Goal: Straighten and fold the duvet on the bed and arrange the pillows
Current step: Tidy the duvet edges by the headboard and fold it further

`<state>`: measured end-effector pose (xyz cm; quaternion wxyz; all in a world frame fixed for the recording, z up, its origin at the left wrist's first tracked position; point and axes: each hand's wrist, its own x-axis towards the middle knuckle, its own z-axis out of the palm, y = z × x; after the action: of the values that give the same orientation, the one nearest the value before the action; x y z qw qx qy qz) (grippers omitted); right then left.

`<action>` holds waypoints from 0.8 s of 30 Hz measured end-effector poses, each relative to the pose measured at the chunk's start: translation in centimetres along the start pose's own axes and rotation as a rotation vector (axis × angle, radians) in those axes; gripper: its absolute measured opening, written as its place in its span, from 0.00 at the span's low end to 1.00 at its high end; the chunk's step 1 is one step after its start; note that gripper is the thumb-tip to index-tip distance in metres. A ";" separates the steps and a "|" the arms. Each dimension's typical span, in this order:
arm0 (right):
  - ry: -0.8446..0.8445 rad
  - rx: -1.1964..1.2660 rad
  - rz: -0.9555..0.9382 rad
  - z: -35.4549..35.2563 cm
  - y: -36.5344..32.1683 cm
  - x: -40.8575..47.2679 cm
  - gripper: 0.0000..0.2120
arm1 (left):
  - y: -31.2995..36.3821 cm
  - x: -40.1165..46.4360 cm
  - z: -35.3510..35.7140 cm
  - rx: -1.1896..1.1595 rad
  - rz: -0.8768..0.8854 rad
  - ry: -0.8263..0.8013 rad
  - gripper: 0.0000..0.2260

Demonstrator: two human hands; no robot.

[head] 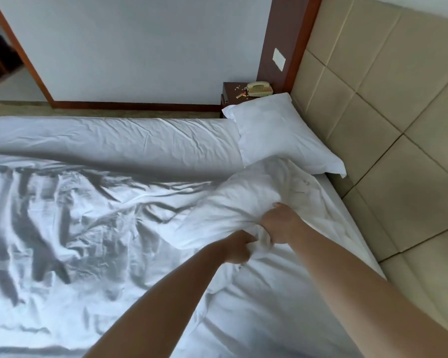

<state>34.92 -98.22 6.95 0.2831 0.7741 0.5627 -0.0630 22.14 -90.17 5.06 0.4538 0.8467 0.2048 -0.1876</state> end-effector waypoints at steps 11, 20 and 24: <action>0.656 0.223 0.410 -0.5 9.3 -10.5 0.11 | 11.8 -0.5 3.2 0.075 0.161 0.662 0.16; -0.365 0.574 0.300 16.4 8.5 -18.0 0.19 | 13.0 0.6 16.4 0.506 -0.060 -0.146 0.18; -0.430 0.568 0.171 18.1 7.7 -19.9 0.13 | 10.5 0.4 19.1 0.491 -0.169 -0.175 0.15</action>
<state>38.77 -125.64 3.06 0.1732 0.8351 0.3836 -0.3542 25.35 -111.57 2.24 0.2338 0.8918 0.1832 -0.3413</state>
